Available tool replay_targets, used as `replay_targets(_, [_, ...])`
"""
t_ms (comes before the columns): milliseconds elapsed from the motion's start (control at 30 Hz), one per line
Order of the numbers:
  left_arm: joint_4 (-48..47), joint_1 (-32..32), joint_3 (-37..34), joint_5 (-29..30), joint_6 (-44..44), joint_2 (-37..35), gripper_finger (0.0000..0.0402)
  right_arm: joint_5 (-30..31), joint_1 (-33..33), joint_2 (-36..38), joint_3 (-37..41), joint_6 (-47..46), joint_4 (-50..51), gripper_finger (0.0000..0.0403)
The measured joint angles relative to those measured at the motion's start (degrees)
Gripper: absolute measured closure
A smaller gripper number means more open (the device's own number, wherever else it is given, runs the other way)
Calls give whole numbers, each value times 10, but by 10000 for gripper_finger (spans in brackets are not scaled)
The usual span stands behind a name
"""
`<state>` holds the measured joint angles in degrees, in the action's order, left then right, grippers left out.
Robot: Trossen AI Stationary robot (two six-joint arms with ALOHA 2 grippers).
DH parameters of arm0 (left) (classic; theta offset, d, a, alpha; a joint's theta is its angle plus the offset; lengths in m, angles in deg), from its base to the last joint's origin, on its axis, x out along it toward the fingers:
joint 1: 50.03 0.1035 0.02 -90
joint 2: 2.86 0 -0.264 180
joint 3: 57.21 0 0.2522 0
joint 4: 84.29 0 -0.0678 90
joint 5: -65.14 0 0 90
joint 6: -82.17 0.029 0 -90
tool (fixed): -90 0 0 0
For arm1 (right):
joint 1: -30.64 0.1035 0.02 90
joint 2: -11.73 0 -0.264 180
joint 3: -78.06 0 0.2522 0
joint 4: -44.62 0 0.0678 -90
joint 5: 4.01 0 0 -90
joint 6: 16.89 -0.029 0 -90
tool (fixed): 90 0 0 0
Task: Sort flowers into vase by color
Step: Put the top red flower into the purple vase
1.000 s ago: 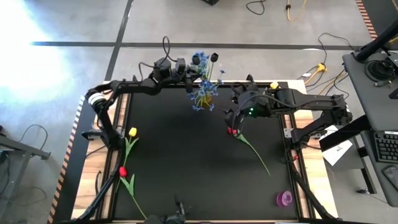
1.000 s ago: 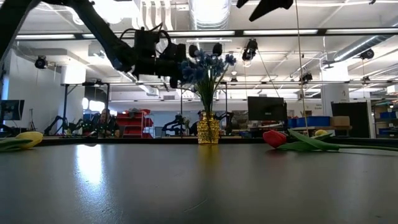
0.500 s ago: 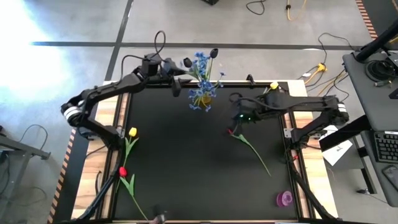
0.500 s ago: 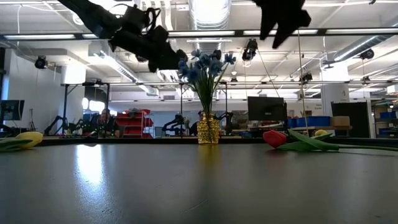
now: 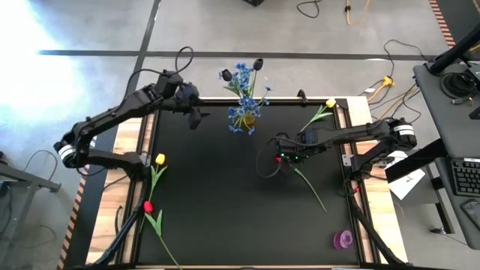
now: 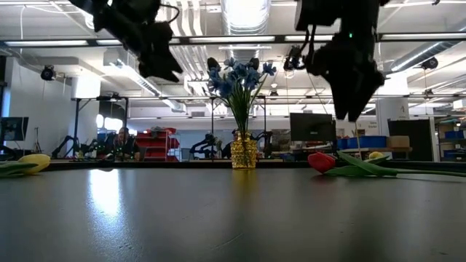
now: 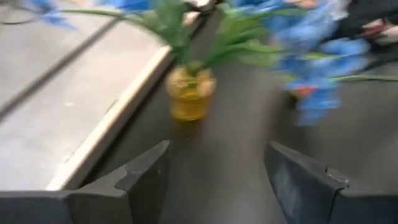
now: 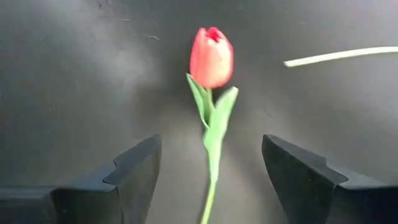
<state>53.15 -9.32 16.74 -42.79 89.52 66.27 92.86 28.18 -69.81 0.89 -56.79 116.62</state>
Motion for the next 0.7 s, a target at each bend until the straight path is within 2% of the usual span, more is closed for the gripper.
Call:
replay_targets(100, [-14,-32,0,-35,-19,-26,166,0,0,-1,47,0,-67,151])
replay_targets(267, [-13,-117,0,-39,-41,-63,175,1,-1,-14,97,0,-131,184])
replay_targets(533, [-48,-237,0,-35,-110,-104,187,5,-1,-79,114,19,-176,224])
replay_targets(700, [-120,-308,0,28,-185,-127,194,4,-1,-116,112,35,-186,273])
